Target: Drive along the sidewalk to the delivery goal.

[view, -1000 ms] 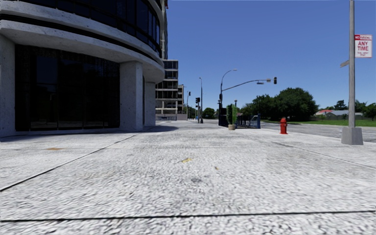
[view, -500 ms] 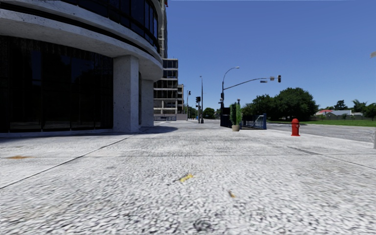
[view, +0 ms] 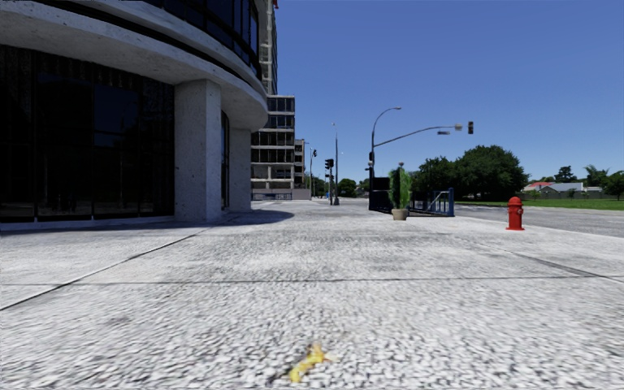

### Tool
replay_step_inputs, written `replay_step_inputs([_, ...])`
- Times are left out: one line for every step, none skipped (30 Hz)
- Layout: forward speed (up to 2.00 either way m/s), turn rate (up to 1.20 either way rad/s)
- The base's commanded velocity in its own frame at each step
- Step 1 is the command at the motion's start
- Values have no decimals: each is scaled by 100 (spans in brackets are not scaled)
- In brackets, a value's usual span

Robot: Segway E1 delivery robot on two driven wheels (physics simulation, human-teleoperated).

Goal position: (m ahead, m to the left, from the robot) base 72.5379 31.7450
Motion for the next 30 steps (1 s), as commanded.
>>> replay_step_inputs([200, 13])
replay_step_inputs([200, 14])
replay_step_inputs([200, 15])
replay_step_inputs([200, 15])
replay_step_inputs([200, 15])
replay_step_inputs([200, 15])
replay_step_inputs([200, 16])
replay_step_inputs([200, 16])
replay_step_inputs([200, 16])
replay_step_inputs([200, 16])
replay_step_inputs([200, 13])
replay_step_inputs([200, 0])
replay_step_inputs([200, 0])
replay_step_inputs([200, 0])
replay_step_inputs([200, 0])
replay_step_inputs([200, 0])
replay_step_inputs([200, 0])
replay_step_inputs([200, 0])
replay_step_inputs([200, 0])
replay_step_inputs([200, 0])
replay_step_inputs([200, 0])
replay_step_inputs([200, 0])
replay_step_inputs([200, 0])
replay_step_inputs([200, 0])
replay_step_inputs([200, 0])
replay_step_inputs([200, 0])
replay_step_inputs([200, 0])
replay_step_inputs([200, 0])
replay_step_inputs([200, 0])
replay_step_inputs([200, 0])
